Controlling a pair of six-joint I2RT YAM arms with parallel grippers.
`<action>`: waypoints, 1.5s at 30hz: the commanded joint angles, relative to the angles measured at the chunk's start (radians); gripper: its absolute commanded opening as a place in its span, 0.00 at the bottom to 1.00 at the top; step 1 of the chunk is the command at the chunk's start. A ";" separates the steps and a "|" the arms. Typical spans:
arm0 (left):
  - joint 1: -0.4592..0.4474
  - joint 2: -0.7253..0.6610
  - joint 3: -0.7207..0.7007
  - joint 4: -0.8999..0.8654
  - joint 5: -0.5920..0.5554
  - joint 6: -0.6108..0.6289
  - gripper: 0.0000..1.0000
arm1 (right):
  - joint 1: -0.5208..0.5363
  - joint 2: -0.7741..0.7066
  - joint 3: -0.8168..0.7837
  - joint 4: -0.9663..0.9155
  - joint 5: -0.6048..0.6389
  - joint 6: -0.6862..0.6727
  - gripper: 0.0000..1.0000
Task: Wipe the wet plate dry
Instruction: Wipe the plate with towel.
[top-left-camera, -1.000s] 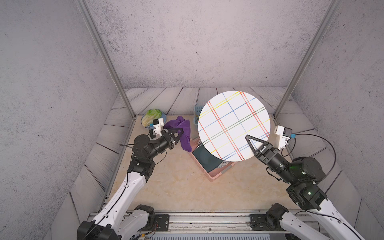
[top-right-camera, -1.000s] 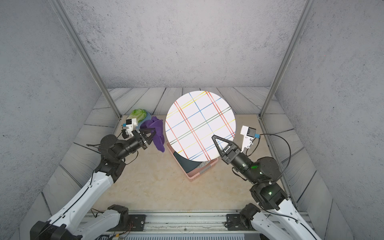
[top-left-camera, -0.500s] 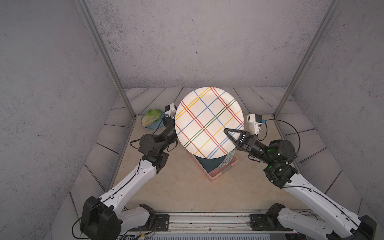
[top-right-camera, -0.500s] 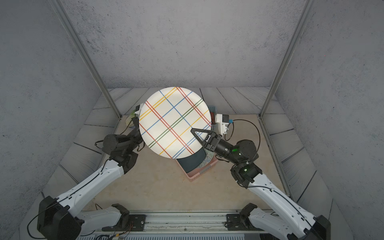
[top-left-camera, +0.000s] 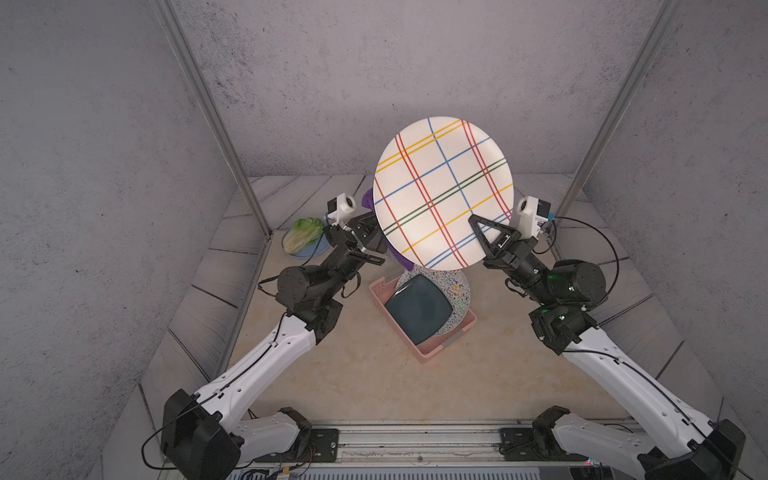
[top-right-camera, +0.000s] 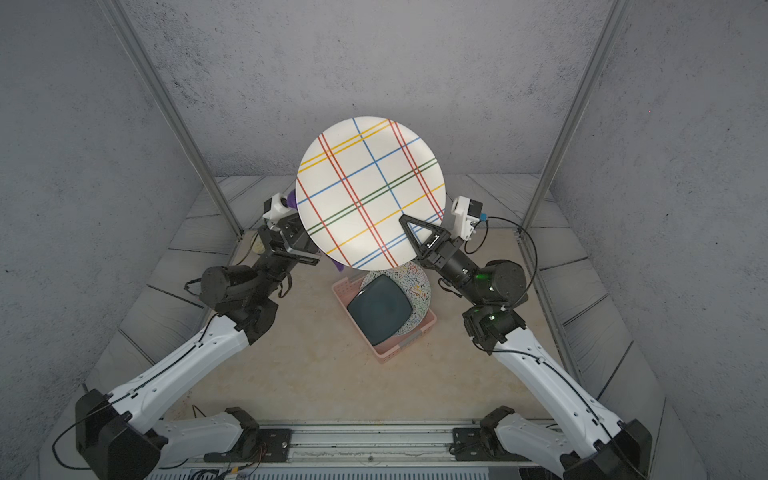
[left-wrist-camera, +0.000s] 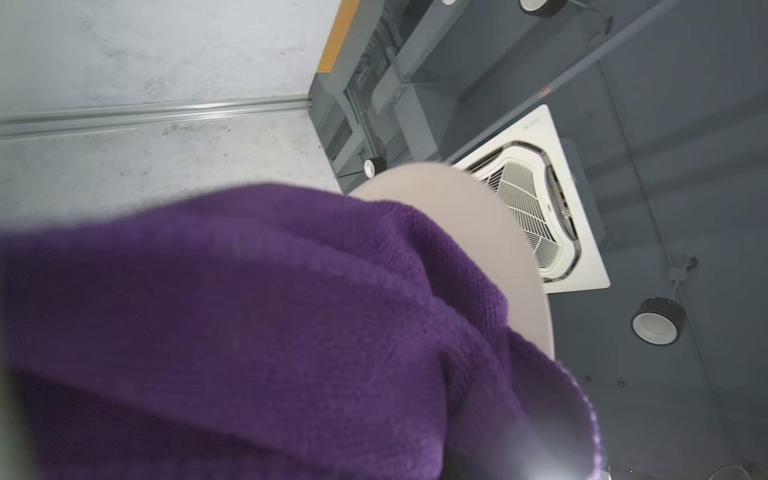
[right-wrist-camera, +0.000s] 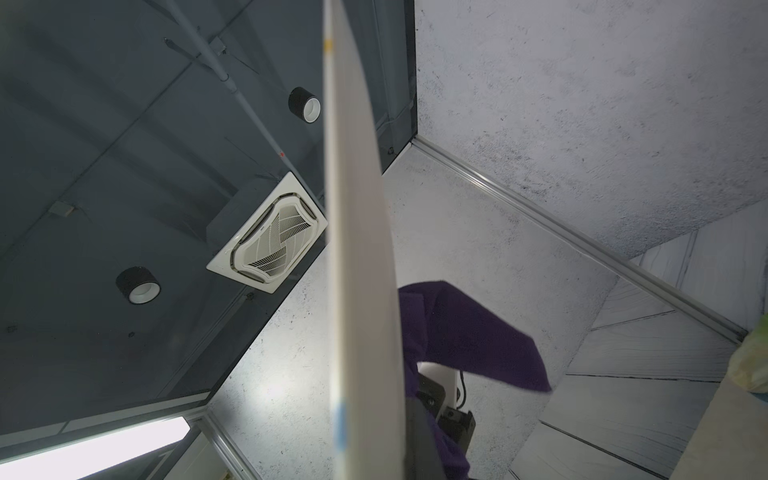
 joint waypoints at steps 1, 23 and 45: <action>-0.064 0.040 0.082 0.112 0.028 -0.005 0.00 | 0.061 -0.003 -0.025 0.008 -0.016 -0.052 0.00; -0.139 -0.398 -0.081 -1.148 -0.271 1.045 0.00 | -0.116 0.001 0.075 -0.398 -0.016 -0.248 0.00; -0.398 -0.009 0.098 -1.505 -0.426 1.520 0.00 | 0.164 -0.075 0.025 -0.419 0.156 -0.425 0.00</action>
